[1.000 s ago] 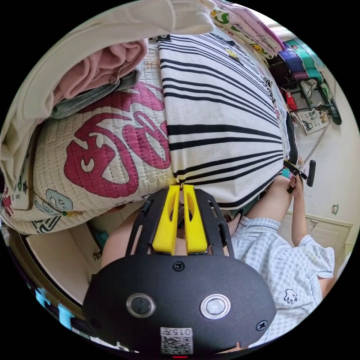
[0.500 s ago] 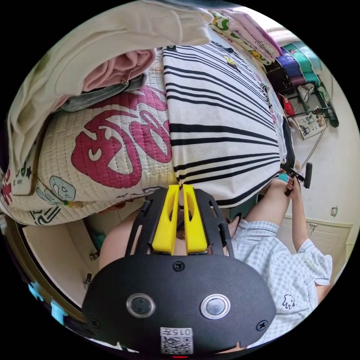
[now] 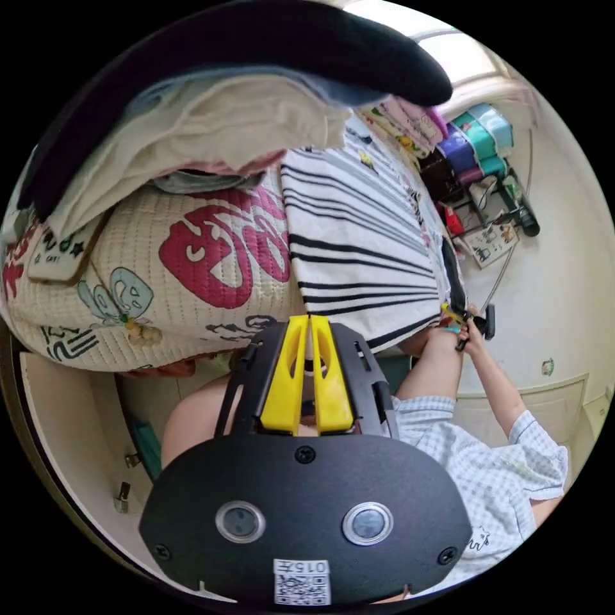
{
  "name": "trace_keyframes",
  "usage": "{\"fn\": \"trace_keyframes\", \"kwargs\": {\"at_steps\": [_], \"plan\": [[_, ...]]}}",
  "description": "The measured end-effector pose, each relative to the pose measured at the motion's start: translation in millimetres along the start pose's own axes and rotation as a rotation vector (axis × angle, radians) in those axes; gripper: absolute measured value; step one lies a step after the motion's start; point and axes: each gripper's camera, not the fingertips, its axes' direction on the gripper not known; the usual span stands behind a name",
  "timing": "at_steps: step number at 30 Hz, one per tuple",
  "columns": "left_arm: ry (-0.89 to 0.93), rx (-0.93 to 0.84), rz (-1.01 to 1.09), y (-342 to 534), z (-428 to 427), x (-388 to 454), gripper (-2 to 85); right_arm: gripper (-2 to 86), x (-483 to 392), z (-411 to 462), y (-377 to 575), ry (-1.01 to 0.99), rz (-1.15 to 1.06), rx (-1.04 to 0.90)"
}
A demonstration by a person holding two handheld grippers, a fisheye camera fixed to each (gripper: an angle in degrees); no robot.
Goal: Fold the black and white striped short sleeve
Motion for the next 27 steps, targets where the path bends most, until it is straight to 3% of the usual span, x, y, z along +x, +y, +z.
{"fn": "trace_keyframes", "kwargs": {"at_steps": [7, 11, 16, 24, 27], "plan": [[0.245, 0.392, -0.012, 58.2, -80.4, -35.5, -0.9, -0.5, 9.1, -72.7, 8.9, -0.297, 0.231, 0.290], [0.365, 0.590, 0.158, 87.9, -105.5, -22.3, -0.9, -0.5, -19.8, -86.2, -0.7, -0.412, 0.275, 0.362], [0.232, 0.655, 0.246, 103.6, -115.8, 11.1, -0.9, -0.5, -90.8, -71.1, -12.4, -0.297, 0.114, 0.348], [0.195, 0.551, 0.306, 83.6, -99.1, 48.9, -0.9, -0.9, -206.5, -32.7, -30.2, 0.187, -0.341, 0.361], [0.162, 0.501, 0.322, 70.2, -85.1, 65.5, -0.8, -0.9, -217.6, -20.0, -30.8, 0.167, -0.409, 0.373]]}}
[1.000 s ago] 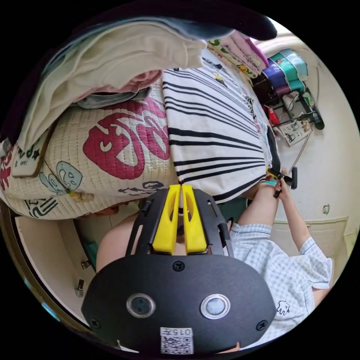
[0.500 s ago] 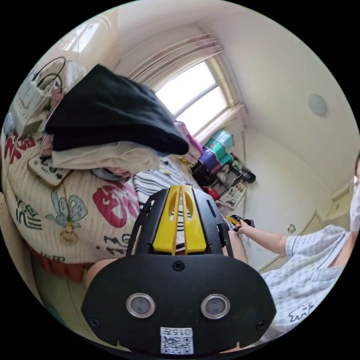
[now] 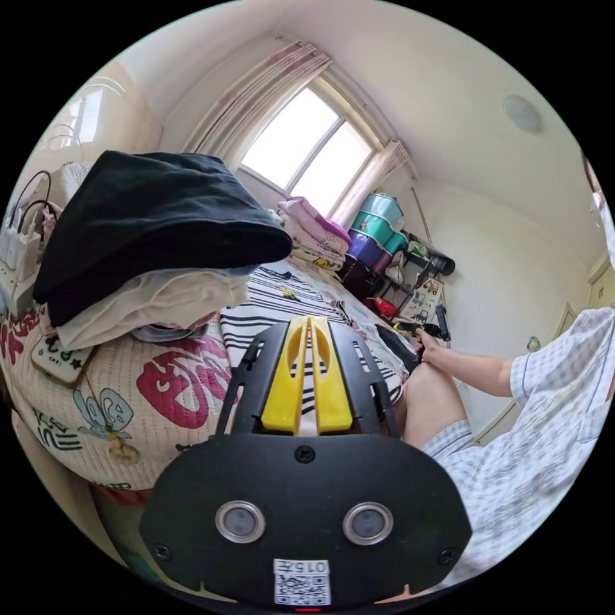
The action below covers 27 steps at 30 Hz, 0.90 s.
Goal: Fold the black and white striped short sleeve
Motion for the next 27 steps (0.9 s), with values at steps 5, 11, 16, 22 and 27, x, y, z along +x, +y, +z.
{"fn": "trace_keyframes", "kwargs": {"at_steps": [5, 11, 16, 22, 27], "plan": [[0.009, -0.070, 0.028, -7.3, 31.8, 20.2, -0.8, -0.6, 2.5, 10.8, 13.8, -0.235, -0.061, 0.114], [-0.117, -0.036, 0.042, -9.8, 55.7, 56.9, 0.0, 0.3, 30.0, 27.3, -3.8, -0.340, -0.094, 0.152], [-0.291, 0.281, 0.282, -18.7, 85.7, 124.8, 6.2, 4.8, 85.6, 65.2, -47.5, -0.397, 0.042, 0.148], [-0.226, 0.205, 0.474, -78.0, 236.2, 190.5, 5.0, 6.3, 161.7, 143.3, -104.7, -0.438, 0.300, 0.050], [-0.133, -0.186, 0.395, -122.6, 430.2, 194.6, 6.0, 7.4, 220.8, 217.8, -112.1, -0.582, 0.437, -0.051]]}}
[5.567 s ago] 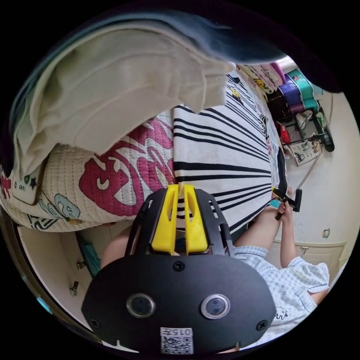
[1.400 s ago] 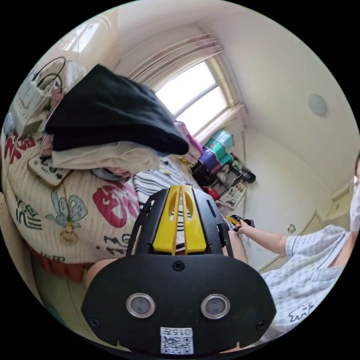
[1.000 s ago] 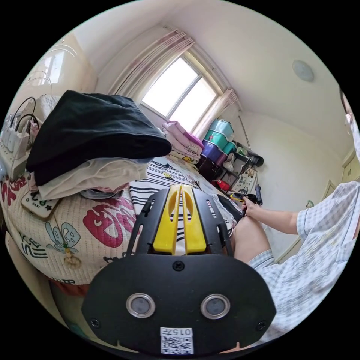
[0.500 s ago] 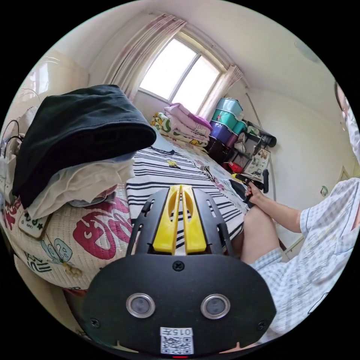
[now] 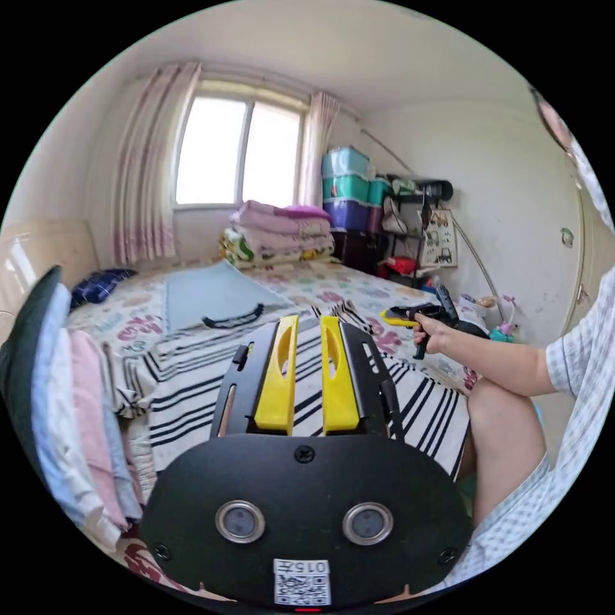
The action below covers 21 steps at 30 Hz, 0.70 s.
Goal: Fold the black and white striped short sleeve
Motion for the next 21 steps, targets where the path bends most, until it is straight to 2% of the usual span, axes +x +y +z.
{"fn": "trace_keyframes", "kwargs": {"at_steps": [3, 6, 10, 14, 18, 21], "plan": [[0.062, -0.181, -0.094, -6.3, 88.2, -0.7, 6.1, 7.6, 6.5, 12.0, -30.1, 0.061, -0.093, -0.042], [0.094, -0.245, -0.112, 0.3, 144.3, 7.9, 6.0, 7.8, 15.1, 25.8, -46.2, 0.149, -0.185, -0.088], [0.096, -0.317, -0.099, -3.7, 196.5, 13.9, 5.7, 7.4, 47.4, 33.1, -56.9, 0.126, -0.134, -0.107], [0.104, -0.386, -0.115, -12.0, 251.8, 13.4, 5.7, 1.5, 77.3, 35.8, -69.5, 0.176, -0.121, -0.120], [0.075, -0.503, -0.092, -11.8, 311.0, 18.4, 5.2, -0.1, 105.1, 24.3, -87.0, 0.166, -0.056, -0.158], [0.039, -0.504, -0.080, -14.2, 333.8, 17.3, 2.7, -0.2, 120.4, 17.1, -91.1, 0.161, -0.056, -0.163]]}}
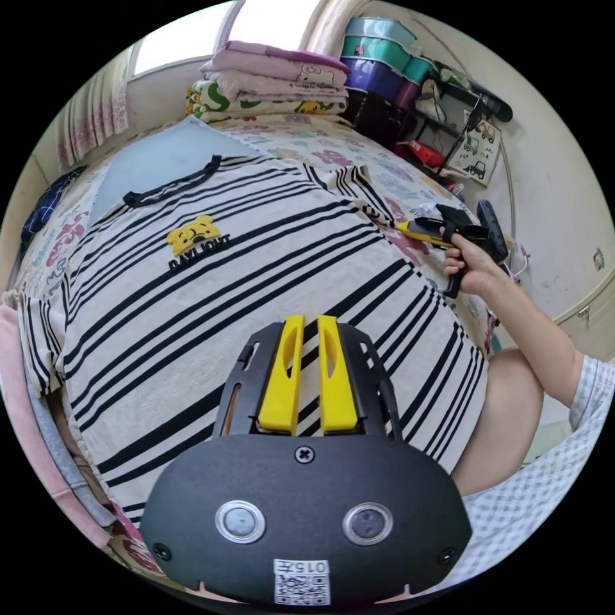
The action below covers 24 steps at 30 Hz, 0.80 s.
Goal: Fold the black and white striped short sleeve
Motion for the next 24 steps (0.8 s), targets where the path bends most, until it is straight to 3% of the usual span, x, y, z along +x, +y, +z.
{"fn": "trace_keyframes", "kwargs": {"at_steps": [7, 12, 18, 24], "plan": [[0.100, -0.005, 0.007, -50.0, 29.7, 8.3, 1.1, 5.4, 5.4, -10.8, -23.4, -0.007, -0.172, 0.041], [0.184, 0.053, 0.107, -163.5, 75.4, 42.3, 2.3, 8.1, -1.5, -4.4, -27.7, 0.012, -0.310, -0.007], [0.250, 0.146, 0.014, -308.0, 155.5, 56.4, 5.5, 10.5, 12.9, -30.9, -41.6, -0.079, -0.313, -0.008], [0.149, 0.037, -0.002, -389.1, 246.4, 79.7, 8.3, 7.2, 57.6, -23.7, -56.6, -0.049, -0.209, -0.092]]}}
